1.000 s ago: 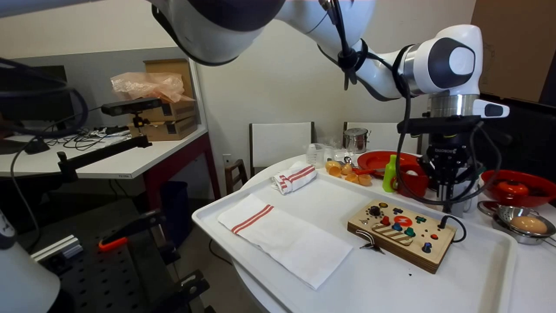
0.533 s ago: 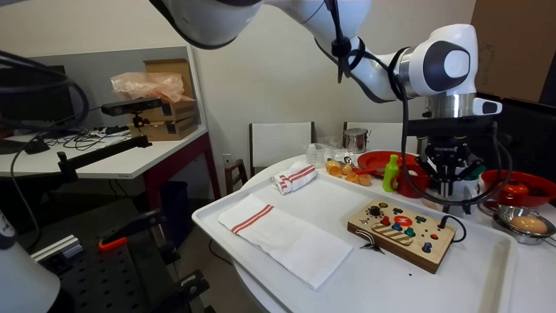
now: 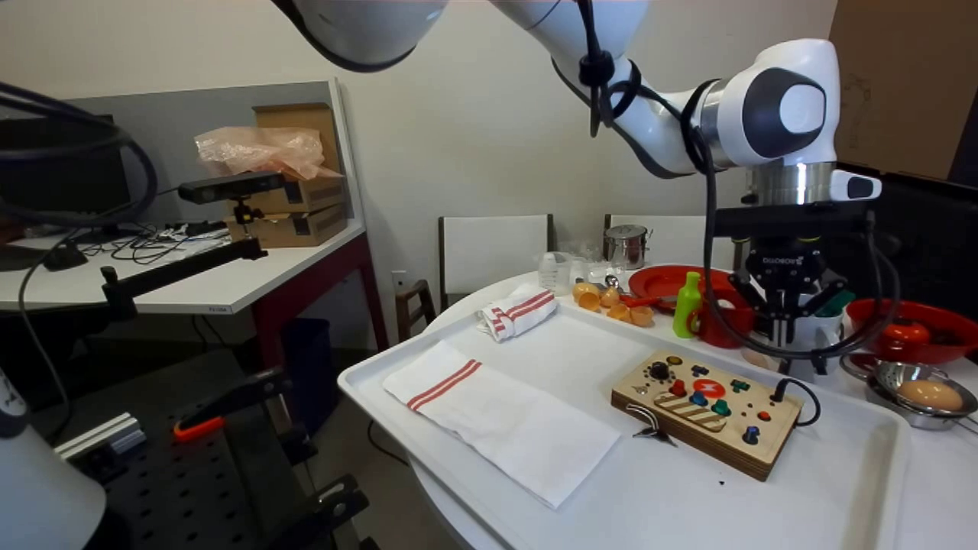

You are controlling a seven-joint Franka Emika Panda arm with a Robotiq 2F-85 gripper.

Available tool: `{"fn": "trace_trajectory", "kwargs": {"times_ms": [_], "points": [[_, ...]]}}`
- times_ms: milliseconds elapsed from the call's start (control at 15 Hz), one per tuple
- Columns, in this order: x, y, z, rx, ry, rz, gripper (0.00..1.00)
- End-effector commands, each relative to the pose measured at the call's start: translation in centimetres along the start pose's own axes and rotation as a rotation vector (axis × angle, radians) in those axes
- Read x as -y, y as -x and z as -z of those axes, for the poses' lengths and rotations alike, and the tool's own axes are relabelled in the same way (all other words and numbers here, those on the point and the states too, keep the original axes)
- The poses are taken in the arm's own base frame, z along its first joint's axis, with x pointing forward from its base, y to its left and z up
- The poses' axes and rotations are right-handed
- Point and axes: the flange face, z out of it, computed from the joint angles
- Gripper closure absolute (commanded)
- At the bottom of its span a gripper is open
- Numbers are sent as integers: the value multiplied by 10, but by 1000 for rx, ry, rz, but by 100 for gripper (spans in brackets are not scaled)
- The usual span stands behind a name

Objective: Press the orange button on the right side of the wooden board then fold the white and red tea towel

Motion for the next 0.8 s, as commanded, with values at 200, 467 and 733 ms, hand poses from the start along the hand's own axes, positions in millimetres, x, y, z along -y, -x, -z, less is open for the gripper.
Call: {"fn": "trace_trajectory", "kwargs": {"times_ms": [200,467,733], "points": [[-1,8,12,12,-19,-94,100],[-6,17,22,1,-37,-149,100],[-10,32,32,-1,-31,-135,100]]}}
